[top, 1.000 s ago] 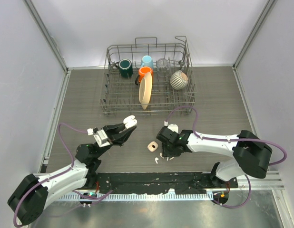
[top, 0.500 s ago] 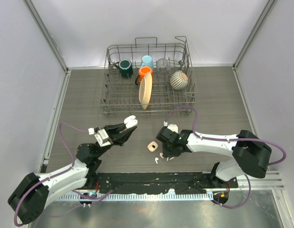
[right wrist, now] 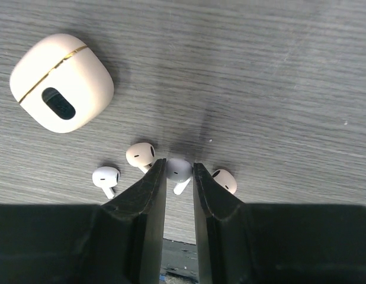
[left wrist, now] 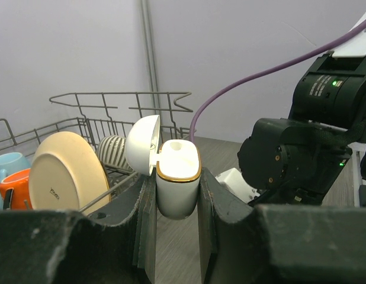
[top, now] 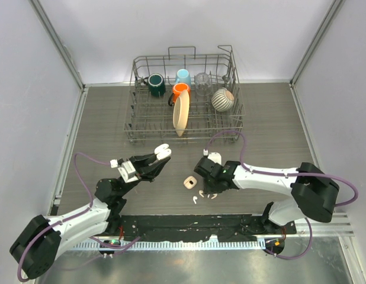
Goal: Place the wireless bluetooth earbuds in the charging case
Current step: Pick up the earbud from the center of the board, then place the earbud in the charging case.
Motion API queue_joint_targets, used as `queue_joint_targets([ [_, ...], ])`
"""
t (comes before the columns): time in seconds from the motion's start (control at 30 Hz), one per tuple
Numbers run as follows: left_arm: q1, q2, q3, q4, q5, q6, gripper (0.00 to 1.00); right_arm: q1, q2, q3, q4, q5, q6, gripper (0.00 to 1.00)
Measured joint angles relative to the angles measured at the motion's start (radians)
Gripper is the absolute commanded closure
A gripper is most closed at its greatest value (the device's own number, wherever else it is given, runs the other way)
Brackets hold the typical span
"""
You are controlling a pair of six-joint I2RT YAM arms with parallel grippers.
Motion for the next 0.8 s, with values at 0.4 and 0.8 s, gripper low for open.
queue_joint_targets([
  [0.4, 0.000, 0.021, 0.002, 0.000, 0.003, 0.010, 1.00, 0.008, -0.298, 0.090, 0.060, 0.205, -0.172, 0.99],
  [0.8, 0.000, 0.042, 0.018, 0.002, 0.019, -0.010, 1.00, 0.039, -0.367, 0.173, 0.564, 0.257, -0.529, 0.99],
])
